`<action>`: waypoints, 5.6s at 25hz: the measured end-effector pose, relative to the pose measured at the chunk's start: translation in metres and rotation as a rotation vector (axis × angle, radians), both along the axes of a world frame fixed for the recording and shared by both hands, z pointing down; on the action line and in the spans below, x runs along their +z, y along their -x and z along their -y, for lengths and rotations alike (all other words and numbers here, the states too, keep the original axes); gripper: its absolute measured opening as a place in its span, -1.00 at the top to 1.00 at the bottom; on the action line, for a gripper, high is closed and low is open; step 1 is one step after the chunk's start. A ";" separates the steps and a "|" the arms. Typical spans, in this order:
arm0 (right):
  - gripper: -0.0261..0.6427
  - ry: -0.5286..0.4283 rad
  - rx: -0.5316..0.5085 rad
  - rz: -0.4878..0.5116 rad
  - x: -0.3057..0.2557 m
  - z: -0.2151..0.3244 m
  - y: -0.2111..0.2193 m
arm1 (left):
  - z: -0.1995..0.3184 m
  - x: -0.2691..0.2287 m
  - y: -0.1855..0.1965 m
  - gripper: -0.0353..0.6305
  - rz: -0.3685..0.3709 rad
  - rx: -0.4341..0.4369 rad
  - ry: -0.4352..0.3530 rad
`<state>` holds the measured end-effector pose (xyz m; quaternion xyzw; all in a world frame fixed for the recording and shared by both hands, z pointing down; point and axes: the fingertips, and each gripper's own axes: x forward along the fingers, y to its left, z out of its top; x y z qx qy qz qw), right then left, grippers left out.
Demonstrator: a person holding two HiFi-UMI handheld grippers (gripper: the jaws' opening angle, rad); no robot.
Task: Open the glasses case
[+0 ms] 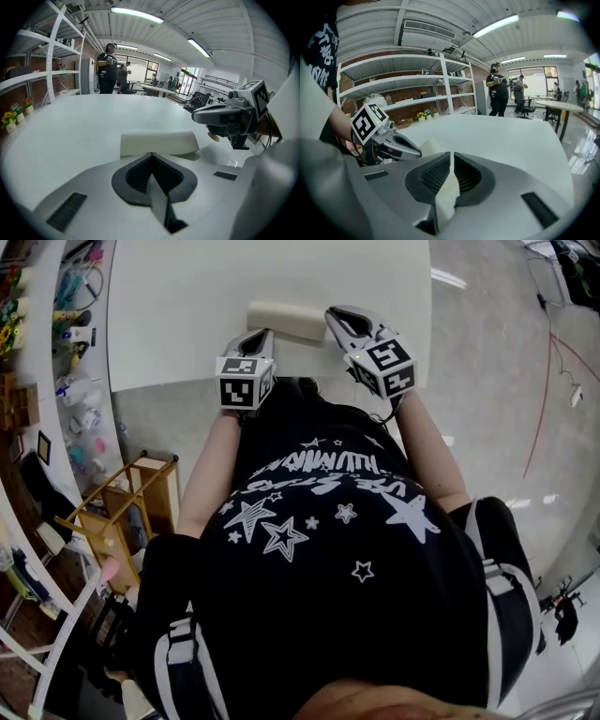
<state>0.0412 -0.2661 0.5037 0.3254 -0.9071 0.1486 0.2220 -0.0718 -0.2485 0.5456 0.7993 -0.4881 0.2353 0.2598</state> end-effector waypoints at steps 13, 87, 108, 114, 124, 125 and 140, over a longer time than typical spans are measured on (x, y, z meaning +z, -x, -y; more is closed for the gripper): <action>0.17 -0.078 -0.327 -0.224 0.029 -0.034 0.038 | -0.004 0.002 -0.001 0.86 -0.005 0.021 0.017; 0.08 0.050 -0.098 -0.065 0.015 0.052 -0.005 | 0.011 -0.007 0.002 0.86 -0.047 -0.005 0.048; 0.09 0.139 0.068 0.273 -0.014 0.044 -0.031 | 0.001 -0.033 0.004 0.86 -0.099 -0.085 -0.003; 0.15 0.110 0.104 0.292 -0.022 0.030 -0.037 | -0.019 -0.053 0.004 0.86 -0.165 -0.064 -0.037; 0.54 0.044 0.125 0.290 -0.048 -0.051 0.012 | -0.094 -0.095 0.039 0.86 -0.200 -0.027 -0.134; 0.59 0.039 0.128 0.292 -0.051 -0.062 0.016 | -0.103 -0.099 0.042 0.86 -0.205 -0.022 -0.141; 0.87 -0.026 0.258 0.226 -0.064 -0.224 0.039 | -0.217 -0.122 0.062 0.86 -0.289 0.116 -0.220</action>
